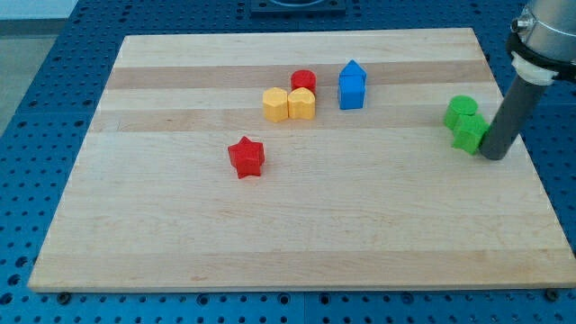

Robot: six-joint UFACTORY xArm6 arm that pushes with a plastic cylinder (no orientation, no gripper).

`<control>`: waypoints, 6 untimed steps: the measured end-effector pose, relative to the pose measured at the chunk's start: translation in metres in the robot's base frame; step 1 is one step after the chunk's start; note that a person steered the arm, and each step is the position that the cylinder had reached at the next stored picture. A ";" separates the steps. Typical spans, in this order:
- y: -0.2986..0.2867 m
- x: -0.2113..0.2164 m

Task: Slightly move the red star to the left

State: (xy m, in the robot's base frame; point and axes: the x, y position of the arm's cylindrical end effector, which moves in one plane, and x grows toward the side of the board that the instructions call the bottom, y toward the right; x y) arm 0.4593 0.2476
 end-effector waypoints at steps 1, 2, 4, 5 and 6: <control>-0.011 0.033; -0.060 0.055; -0.180 0.033; -0.232 0.011; -0.276 -0.004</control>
